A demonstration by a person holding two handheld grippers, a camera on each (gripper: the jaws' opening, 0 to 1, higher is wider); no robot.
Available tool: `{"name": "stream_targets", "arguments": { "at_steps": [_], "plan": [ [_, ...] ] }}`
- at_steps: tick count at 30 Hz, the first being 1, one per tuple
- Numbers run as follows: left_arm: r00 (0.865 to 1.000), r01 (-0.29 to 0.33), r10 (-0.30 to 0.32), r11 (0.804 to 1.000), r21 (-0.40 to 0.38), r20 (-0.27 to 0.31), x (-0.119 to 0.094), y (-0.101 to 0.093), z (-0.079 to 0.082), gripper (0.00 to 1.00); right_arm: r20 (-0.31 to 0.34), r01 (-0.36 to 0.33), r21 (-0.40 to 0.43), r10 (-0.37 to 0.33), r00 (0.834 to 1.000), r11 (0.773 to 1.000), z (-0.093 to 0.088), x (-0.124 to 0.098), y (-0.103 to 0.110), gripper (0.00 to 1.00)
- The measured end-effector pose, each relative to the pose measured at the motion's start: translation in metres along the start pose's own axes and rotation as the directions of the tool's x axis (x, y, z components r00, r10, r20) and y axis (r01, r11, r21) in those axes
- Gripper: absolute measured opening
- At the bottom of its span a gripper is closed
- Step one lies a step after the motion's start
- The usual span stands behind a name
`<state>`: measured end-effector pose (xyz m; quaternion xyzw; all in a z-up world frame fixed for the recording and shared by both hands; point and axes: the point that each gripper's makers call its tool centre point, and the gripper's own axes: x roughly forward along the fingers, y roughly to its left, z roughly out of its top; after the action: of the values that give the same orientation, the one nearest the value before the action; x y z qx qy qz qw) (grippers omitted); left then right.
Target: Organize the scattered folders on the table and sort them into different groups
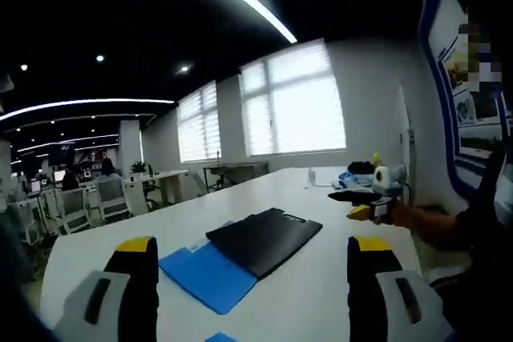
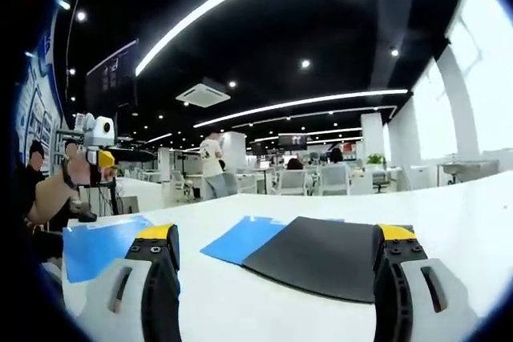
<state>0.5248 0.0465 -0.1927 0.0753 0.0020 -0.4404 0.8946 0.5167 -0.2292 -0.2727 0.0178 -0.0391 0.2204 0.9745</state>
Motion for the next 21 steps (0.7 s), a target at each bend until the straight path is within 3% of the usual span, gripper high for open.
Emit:
{"name": "stream_targets", "arguments": {
  "at_steps": [5,9,15,21],
  "plan": [
    [0.997,0.076,-0.076,0.997,0.004,0.007,0.036,-0.016,0.02,0.99,0.008,0.054,-0.031,-0.054,0.999,0.998,0.003,0.016,-0.034,0.98],
    [0.991,0.126,-0.126,0.992,-0.012,0.043,0.063,-0.024,0.027,0.99,0.031,0.077,0.001,-0.077,0.997,0.997,0.011,0.029,-0.057,0.98],
    [0.989,0.144,-0.142,0.988,-0.06,0.043,0.101,-0.013,0.01,0.99,0.019,0.078,-0.031,-0.078,0.997,0.996,0.014,0.047,-0.074,0.98],
    [0.989,0.145,-0.139,0.977,-0.155,0.052,0.136,0.004,-0.017,0.99,0.029,0.104,0.014,-0.104,0.994,0.994,0.008,0.056,-0.102,0.98]
  ]
}}
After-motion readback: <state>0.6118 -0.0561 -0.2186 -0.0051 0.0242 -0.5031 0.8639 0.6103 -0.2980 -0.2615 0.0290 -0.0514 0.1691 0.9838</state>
